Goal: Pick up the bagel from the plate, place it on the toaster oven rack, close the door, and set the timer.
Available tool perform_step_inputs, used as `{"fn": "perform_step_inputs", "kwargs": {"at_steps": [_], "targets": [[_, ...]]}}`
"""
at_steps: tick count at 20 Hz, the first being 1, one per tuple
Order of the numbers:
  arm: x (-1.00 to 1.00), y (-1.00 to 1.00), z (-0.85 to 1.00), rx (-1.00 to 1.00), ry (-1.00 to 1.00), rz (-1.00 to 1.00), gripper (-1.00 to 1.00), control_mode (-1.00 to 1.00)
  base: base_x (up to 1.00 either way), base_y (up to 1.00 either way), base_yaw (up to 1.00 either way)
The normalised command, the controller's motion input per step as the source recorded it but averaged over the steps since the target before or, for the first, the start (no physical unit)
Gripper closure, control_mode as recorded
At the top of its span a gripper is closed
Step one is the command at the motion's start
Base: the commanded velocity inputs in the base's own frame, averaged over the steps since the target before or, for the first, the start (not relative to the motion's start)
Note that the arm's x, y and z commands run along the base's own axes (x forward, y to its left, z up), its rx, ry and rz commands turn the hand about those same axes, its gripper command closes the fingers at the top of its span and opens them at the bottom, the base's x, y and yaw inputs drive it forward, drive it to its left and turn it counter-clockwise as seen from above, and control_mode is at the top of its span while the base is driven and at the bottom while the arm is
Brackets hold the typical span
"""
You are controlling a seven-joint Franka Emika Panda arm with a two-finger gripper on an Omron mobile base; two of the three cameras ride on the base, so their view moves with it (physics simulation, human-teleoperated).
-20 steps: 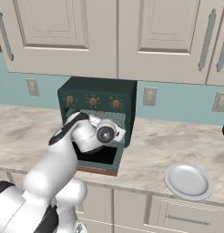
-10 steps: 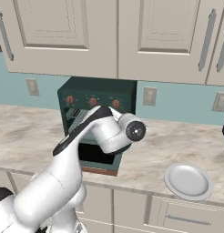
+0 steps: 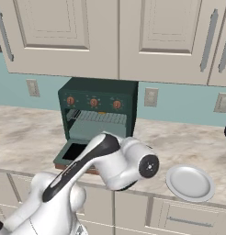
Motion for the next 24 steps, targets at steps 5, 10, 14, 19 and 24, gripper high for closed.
{"fn": "perform_step_inputs", "kwargs": {"at_steps": [5,10,14,19,24], "targets": [[-0.26,0.0,-0.15,-0.06,-0.09,0.31,-1.0,-1.0,0.0,0.0,0.0],[0.0,0.02,-0.26,-0.14,-0.2,0.33,-1.0,-1.0,0.0,0.0,0.0],[0.0,0.0,-0.19,-0.23,-0.28,0.36,-1.0,-1.0,0.0,0.0,0.0],[0.03,0.0,-0.14,-0.19,-0.02,0.15,-1.0,-1.0,0.0,0.0,0.0],[0.0,0.01,-0.21,-0.24,-0.02,0.0,-1.0,-1.0,0.0,0.0,0.0]]}}
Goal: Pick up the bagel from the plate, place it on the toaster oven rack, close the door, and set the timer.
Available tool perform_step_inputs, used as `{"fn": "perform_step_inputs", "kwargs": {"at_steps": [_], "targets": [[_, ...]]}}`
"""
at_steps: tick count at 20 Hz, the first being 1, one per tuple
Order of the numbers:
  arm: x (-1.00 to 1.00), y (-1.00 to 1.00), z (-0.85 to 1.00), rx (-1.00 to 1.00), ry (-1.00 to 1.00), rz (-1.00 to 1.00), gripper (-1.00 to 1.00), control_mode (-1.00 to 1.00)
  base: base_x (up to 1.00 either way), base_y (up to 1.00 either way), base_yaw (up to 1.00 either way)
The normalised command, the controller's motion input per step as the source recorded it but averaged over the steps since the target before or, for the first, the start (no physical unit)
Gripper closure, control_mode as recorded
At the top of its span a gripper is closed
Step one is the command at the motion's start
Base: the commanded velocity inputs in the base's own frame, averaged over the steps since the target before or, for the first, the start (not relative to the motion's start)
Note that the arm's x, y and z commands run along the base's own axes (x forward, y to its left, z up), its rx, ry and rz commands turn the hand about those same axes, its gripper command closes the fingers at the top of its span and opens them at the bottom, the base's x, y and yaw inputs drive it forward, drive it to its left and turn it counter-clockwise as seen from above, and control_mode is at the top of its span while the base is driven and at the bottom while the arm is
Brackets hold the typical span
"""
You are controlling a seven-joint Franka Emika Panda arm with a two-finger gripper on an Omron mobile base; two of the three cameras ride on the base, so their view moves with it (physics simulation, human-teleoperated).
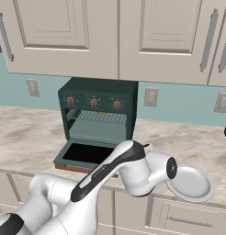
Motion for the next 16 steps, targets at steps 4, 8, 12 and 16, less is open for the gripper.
{"fn": "perform_step_inputs", "kwargs": {"at_steps": [4,8,12,16], "targets": [[0.0,0.11,-0.27,-0.2,-0.07,-0.01,-1.0,-1.0,0.0,0.0,0.0],[0.0,0.11,-0.29,-0.1,-0.06,0.0,-1.0,-1.0,0.0,0.0,0.0],[0.0,0.0,-0.16,0.0,-0.02,0.0,-1.0,-1.0,0.0,0.0,0.0],[0.0,0.0,-0.1,0.0,0.0,0.05,-1.0,-1.0,0.0,0.0,0.0]]}}
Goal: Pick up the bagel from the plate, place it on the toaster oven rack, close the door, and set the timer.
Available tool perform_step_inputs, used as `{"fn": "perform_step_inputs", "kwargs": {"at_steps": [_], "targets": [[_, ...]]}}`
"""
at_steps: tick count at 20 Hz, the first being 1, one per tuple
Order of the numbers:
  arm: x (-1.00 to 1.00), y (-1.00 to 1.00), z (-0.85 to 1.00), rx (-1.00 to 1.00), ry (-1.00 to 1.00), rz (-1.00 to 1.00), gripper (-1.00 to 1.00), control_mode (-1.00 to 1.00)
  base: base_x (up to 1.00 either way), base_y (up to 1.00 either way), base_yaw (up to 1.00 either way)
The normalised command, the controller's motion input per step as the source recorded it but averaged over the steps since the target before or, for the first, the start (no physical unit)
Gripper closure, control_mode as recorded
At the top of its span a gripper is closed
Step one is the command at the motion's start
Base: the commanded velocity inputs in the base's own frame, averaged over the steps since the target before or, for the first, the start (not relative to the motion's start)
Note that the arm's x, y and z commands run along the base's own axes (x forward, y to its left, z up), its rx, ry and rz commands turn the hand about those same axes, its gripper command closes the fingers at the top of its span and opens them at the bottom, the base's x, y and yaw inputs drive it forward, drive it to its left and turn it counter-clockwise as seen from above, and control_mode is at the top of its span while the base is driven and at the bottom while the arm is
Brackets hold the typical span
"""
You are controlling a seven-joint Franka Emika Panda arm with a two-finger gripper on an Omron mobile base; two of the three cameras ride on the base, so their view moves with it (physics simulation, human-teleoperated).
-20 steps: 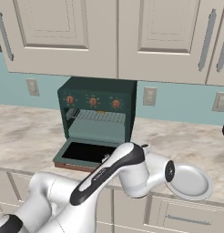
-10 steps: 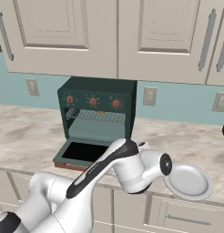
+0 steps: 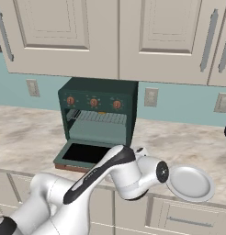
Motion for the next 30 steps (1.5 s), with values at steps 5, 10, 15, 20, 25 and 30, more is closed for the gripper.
{"fn": "perform_step_inputs", "kwargs": {"at_steps": [5,10,15,20,25,30], "targets": [[0.0,-0.15,-0.12,0.02,-0.01,0.08,-1.0,-1.0,0.0,0.0,0.0],[0.0,-0.31,-0.2,0.02,0.0,0.08,-1.0,-1.0,0.0,0.0,0.0],[0.0,-0.04,-0.26,0.05,0.0,0.09,-1.0,-1.0,0.0,0.0,0.0],[0.0,0.12,-0.25,0.08,0.0,0.09,-1.0,-1.0,0.0,0.0,0.0],[0.0,0.21,-0.26,0.09,0.0,0.01,-1.0,-1.0,0.0,0.0,0.0],[0.04,0.15,-0.17,0.01,0.0,0.0,-1.0,-1.0,0.0,0.0,0.0]]}}
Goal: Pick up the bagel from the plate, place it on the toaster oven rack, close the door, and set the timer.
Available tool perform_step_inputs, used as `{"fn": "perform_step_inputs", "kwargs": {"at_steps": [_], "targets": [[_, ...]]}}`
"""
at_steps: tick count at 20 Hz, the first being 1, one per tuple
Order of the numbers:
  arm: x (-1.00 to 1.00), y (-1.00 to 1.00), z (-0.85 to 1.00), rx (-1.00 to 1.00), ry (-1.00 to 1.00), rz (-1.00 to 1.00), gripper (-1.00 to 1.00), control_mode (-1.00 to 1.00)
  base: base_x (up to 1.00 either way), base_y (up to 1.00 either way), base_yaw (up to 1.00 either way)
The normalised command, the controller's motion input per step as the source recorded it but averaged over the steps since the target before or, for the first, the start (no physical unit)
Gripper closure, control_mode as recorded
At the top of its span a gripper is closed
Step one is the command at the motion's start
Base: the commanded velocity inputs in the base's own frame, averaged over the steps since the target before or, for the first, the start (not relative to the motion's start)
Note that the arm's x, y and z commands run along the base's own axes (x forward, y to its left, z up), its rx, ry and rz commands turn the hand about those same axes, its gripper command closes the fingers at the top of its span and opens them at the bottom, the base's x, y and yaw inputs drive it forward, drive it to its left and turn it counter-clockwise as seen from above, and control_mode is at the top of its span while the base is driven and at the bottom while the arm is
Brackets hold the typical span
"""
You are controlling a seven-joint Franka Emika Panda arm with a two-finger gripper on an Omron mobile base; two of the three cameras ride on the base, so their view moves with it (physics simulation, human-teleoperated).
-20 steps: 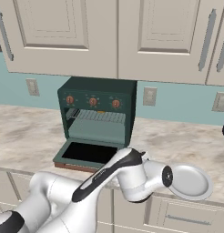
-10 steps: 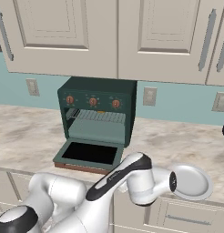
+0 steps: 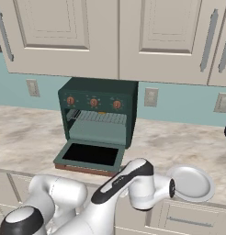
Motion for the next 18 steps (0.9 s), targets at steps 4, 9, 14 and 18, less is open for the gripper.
{"fn": "perform_step_inputs", "kwargs": {"at_steps": [4,9,14,18], "targets": [[0.03,0.06,-0.2,0.04,0.0,0.0,-1.0,-1.0,0.0,0.0,0.0],[0.07,0.0,-0.16,0.07,0.05,0.0,-1.0,-1.0,0.0,0.0,0.0],[0.22,0.0,-0.02,0.1,0.02,0.01,-1.0,-1.0,0.0,0.0,0.0],[0.19,0.0,-0.11,0.1,0.06,0.06,-1.0,-1.0,0.0,0.0,0.0]]}}
